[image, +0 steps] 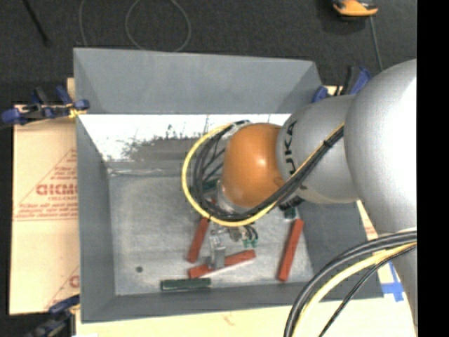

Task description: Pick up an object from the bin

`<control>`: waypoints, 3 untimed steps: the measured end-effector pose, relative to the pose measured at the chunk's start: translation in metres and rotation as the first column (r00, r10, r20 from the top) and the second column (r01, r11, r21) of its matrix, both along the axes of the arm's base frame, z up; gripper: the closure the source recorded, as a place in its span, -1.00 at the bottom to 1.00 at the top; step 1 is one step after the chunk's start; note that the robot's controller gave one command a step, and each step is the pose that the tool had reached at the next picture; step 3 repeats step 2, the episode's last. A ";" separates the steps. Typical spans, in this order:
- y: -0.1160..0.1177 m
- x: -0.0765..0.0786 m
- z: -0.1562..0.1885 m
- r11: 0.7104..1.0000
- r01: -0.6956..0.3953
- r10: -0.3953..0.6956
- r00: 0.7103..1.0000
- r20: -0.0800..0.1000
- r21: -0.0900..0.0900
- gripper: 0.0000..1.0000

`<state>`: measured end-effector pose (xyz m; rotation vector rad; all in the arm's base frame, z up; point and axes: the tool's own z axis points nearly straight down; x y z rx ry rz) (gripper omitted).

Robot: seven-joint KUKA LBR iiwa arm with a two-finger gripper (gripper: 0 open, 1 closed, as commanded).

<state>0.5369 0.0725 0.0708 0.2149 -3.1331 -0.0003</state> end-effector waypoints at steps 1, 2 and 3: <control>0.001 0.003 0.001 1.000 0.004 -0.004 1.000 0.006 0.002 1.00; -0.025 0.020 0.134 0.999 0.052 -0.052 0.999 0.014 0.000 1.00; -0.025 0.020 0.134 0.999 0.052 -0.052 0.999 0.014 0.000 1.00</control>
Offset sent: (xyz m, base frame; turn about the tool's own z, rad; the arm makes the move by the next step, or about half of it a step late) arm 0.0000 0.0000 0.0000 0.0000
